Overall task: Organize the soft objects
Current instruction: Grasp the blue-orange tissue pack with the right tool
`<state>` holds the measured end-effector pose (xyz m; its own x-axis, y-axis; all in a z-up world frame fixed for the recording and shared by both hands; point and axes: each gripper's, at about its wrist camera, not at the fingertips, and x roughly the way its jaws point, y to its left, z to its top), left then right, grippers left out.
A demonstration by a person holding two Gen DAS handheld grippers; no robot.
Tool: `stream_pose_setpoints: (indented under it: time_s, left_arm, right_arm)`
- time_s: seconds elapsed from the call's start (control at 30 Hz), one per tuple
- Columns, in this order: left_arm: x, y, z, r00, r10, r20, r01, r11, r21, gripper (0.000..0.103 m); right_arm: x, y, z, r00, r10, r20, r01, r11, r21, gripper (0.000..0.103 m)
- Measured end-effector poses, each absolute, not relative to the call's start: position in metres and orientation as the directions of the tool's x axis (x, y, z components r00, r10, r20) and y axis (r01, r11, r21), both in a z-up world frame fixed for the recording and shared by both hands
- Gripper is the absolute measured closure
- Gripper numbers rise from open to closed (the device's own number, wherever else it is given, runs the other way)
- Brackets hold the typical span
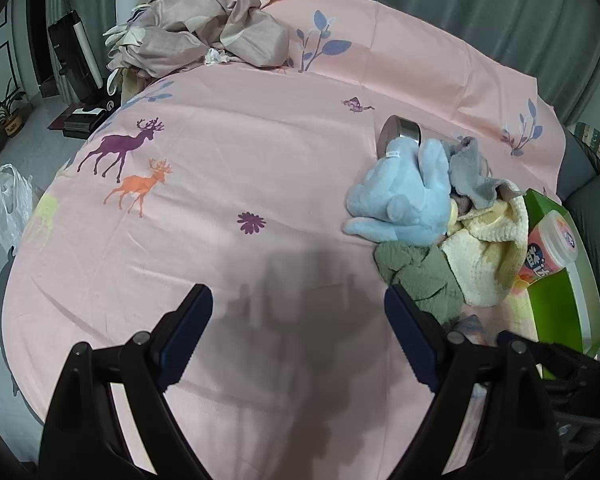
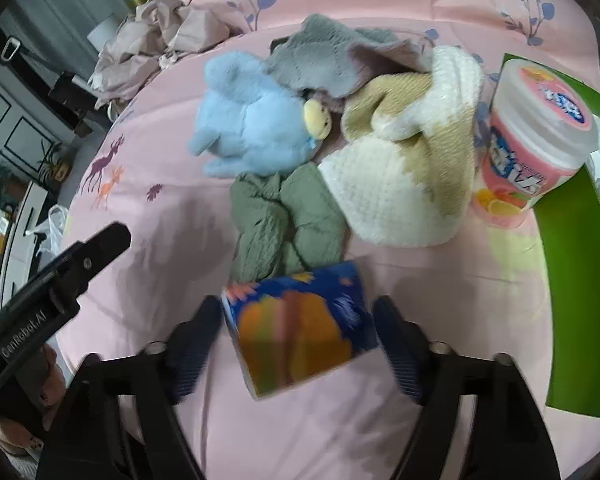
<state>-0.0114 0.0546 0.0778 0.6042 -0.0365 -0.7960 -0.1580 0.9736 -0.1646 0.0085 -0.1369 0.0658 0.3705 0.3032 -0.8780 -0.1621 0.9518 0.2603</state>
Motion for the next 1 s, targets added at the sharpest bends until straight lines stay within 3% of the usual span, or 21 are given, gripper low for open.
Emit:
stream_pose_setpoints:
  time_s: [0.2, 0.3, 0.4, 0.53, 0.63, 1.0]
  left_arm:
    - [-0.012, 0.05, 0.076, 0.588, -0.066, -0.806, -0.141, 0.973, -0.182, 0.016]
    - [-0.014, 0.041, 0.073, 0.56, -0.157, -0.814, -0.091, 0.964, -0.248, 0.018]
    - [-0.017, 0.027, 0.068, 0.504, -0.282, -0.816, -0.022, 0.941, -0.338, 0.027]
    - [-0.021, 0.005, 0.056, 0.417, -0.381, -0.825, 0.037, 0.914, -0.403, 0.041]
    - [-0.022, -0.007, 0.044, 0.366, -0.405, -0.838, 0.043, 0.907, -0.419, 0.053]
    - [-0.018, -0.014, 0.027, 0.288, -0.483, -0.827, 0.027, 0.867, -0.497, 0.071]
  right_arm:
    - [0.011, -0.169, 0.086, 0.435, 0.372, -0.82, -0.12, 0.926, 0.357, 0.015]
    - [0.011, -0.185, 0.094, 0.466, 0.401, -0.789, -0.104, 0.91, 0.401, 0.015]
    - [0.012, -0.188, 0.095, 0.448, 0.445, -0.775, -0.121, 0.89, 0.44, 0.015]
    - [0.012, -0.179, 0.085, 0.39, 0.481, -0.785, -0.143, 0.874, 0.464, 0.031]
    - [0.013, -0.169, 0.074, 0.343, 0.484, -0.805, -0.149, 0.874, 0.463, 0.036]
    - [0.02, -0.149, 0.041, 0.246, 0.425, -0.871, -0.148, 0.905, 0.399, 0.037]
